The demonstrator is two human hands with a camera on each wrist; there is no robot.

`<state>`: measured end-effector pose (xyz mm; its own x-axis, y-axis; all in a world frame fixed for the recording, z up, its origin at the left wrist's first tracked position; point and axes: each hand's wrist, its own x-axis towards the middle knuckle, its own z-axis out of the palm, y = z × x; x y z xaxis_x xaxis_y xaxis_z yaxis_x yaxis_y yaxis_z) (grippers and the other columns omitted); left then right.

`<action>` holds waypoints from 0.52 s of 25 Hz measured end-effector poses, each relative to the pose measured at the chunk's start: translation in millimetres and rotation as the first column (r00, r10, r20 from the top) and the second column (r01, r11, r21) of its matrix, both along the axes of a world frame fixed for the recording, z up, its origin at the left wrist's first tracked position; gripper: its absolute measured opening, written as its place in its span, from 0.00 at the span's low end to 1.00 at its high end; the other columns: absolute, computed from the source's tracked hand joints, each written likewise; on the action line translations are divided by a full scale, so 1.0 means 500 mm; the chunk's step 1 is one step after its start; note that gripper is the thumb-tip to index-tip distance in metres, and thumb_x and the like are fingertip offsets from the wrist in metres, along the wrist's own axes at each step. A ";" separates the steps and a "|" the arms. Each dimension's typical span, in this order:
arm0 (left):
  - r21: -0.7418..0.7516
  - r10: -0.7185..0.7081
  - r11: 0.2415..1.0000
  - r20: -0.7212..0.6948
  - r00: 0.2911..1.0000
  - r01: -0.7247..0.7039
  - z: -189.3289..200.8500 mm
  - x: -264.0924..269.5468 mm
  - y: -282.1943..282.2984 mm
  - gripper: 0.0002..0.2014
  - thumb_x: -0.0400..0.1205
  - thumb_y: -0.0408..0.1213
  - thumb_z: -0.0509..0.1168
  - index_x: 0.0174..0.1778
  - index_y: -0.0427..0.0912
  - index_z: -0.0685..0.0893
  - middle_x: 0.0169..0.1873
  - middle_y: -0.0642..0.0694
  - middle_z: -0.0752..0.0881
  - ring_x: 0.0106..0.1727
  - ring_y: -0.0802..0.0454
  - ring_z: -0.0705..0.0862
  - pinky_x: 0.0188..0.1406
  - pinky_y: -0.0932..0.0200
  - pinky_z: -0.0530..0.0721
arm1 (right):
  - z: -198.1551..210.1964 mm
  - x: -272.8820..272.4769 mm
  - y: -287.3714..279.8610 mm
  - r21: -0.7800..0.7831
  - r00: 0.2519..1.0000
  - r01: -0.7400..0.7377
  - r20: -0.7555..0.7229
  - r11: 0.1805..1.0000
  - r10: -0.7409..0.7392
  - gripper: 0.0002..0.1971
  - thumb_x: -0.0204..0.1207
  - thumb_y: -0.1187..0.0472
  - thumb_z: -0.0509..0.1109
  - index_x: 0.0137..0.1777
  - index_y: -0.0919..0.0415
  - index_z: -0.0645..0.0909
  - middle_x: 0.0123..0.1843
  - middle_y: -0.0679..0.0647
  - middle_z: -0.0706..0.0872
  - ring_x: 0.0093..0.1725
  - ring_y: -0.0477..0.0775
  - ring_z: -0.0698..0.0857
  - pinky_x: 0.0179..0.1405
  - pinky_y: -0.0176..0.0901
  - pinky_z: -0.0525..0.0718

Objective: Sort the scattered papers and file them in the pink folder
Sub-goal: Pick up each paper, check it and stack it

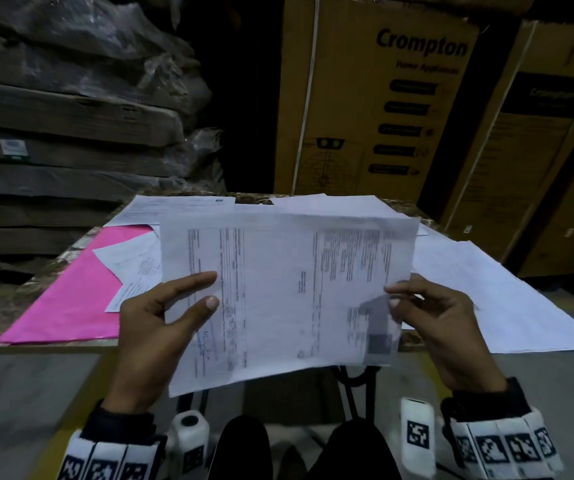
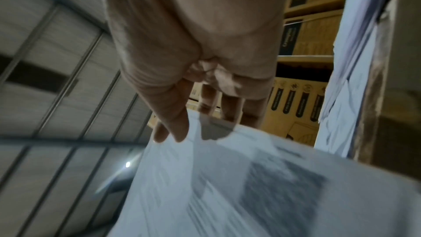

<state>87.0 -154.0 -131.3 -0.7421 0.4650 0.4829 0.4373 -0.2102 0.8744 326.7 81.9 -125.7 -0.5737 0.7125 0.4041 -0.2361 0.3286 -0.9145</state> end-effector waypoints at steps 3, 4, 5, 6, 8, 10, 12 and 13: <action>0.019 0.003 1.000 -0.085 0.996 -0.001 0.007 0.014 0.018 0.19 0.75 0.27 0.76 0.58 0.53 0.89 0.57 0.60 0.90 0.64 0.64 0.85 0.60 0.74 0.81 | -0.003 -0.021 -0.011 0.125 0.998 0.019 0.051 0.992 -0.026 0.17 0.78 0.75 0.71 0.46 0.50 0.93 0.52 0.53 0.92 0.58 0.58 0.88 0.57 0.58 0.89; 0.005 0.009 1.000 -0.115 0.993 -0.009 0.009 0.019 0.024 0.21 0.77 0.27 0.75 0.59 0.56 0.88 0.60 0.59 0.88 0.65 0.65 0.84 0.60 0.76 0.80 | 0.001 -0.029 -0.018 0.147 0.998 0.044 0.035 0.988 -0.050 0.19 0.78 0.77 0.70 0.46 0.50 0.93 0.52 0.49 0.92 0.59 0.53 0.88 0.58 0.55 0.89; -0.008 0.017 1.000 -0.140 0.990 -0.018 0.011 0.027 0.031 0.22 0.78 0.27 0.74 0.61 0.59 0.86 0.62 0.59 0.86 0.65 0.67 0.83 0.60 0.78 0.79 | 0.006 -0.034 -0.023 0.178 0.998 0.064 0.014 0.982 -0.068 0.20 0.78 0.78 0.70 0.45 0.51 0.92 0.53 0.46 0.92 0.60 0.48 0.87 0.58 0.54 0.89; -0.010 0.024 1.000 -0.169 0.985 -0.026 0.014 0.035 0.039 0.23 0.78 0.29 0.73 0.62 0.62 0.84 0.63 0.59 0.84 0.66 0.68 0.81 0.59 0.80 0.78 | 0.011 -0.040 -0.029 0.197 0.996 0.093 -0.013 0.976 -0.092 0.20 0.78 0.78 0.69 0.45 0.51 0.92 0.54 0.43 0.91 0.62 0.46 0.86 0.58 0.52 0.89; 0.012 0.055 0.998 -0.239 0.970 -0.054 0.021 0.051 0.051 0.22 0.78 0.35 0.70 0.66 0.61 0.82 0.65 0.52 0.82 0.69 0.60 0.79 0.61 0.82 0.75 | 0.019 -0.050 -0.039 0.249 0.989 0.144 -0.073 0.958 -0.130 0.22 0.79 0.79 0.67 0.46 0.49 0.91 0.57 0.38 0.88 0.66 0.46 0.83 0.57 0.44 0.89; 0.019 0.103 0.995 -0.323 0.941 -0.102 0.018 0.057 0.064 0.24 0.77 0.37 0.69 0.71 0.54 0.80 0.68 0.46 0.78 0.72 0.50 0.76 0.64 0.81 0.73 | 0.018 -0.057 -0.049 0.284 0.975 0.202 -0.148 0.937 -0.165 0.22 0.79 0.80 0.66 0.46 0.48 0.89 0.58 0.36 0.86 0.68 0.48 0.81 0.55 0.38 0.88; -0.030 0.088 0.994 -0.335 0.938 -0.104 -0.001 0.052 0.080 0.25 0.78 0.36 0.69 0.73 0.52 0.79 0.69 0.48 0.75 0.74 0.50 0.72 0.67 0.69 0.77 | -0.002 -0.067 -0.048 0.288 0.965 0.244 -0.167 0.926 -0.202 0.23 0.79 0.80 0.66 0.45 0.49 0.89 0.57 0.40 0.87 0.66 0.48 0.82 0.56 0.36 0.87; -0.070 0.057 0.994 -0.307 0.950 -0.082 -0.014 0.047 0.089 0.25 0.79 0.36 0.70 0.74 0.52 0.79 0.69 0.51 0.74 0.75 0.54 0.71 0.68 0.64 0.78 | -0.018 -0.073 -0.044 0.295 0.966 0.254 -0.131 0.921 -0.224 0.25 0.78 0.81 0.65 0.44 0.48 0.90 0.57 0.43 0.88 0.65 0.48 0.83 0.56 0.34 0.87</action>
<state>110.6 -109.5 -138.1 -0.5977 0.4641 0.6537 0.6961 -0.1040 0.7103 290.0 60.0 -134.8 -0.3507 0.6562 0.6682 -0.1944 0.6469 -0.7374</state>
